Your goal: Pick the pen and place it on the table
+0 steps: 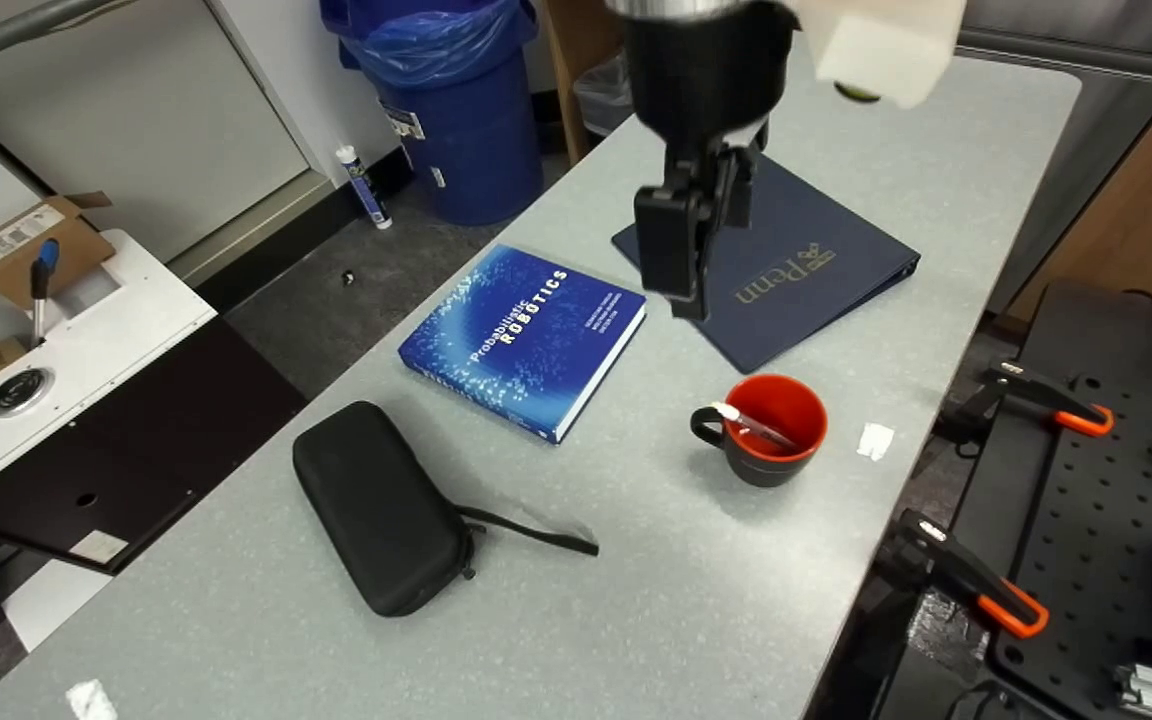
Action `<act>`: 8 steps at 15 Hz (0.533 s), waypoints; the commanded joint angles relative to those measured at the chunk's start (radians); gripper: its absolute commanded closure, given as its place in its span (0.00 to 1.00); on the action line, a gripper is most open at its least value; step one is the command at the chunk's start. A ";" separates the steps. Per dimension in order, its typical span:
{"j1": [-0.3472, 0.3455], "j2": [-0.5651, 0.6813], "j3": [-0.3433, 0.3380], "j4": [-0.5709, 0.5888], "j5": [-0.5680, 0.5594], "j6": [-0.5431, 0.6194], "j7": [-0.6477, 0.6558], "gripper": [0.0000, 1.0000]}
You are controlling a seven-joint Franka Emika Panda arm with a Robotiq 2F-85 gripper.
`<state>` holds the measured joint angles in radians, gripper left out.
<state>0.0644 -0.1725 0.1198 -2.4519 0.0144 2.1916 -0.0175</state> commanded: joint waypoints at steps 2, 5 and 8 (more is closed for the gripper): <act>0.027 0.111 0.023 -0.020 -0.106 0.055 0.030 0.00; 0.025 0.146 0.017 -0.029 -0.165 0.091 0.040 0.00; 0.030 0.153 0.012 -0.020 -0.132 0.066 0.012 0.00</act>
<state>0.0828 -0.0198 0.1431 -2.4731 -0.1177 2.2594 -0.0060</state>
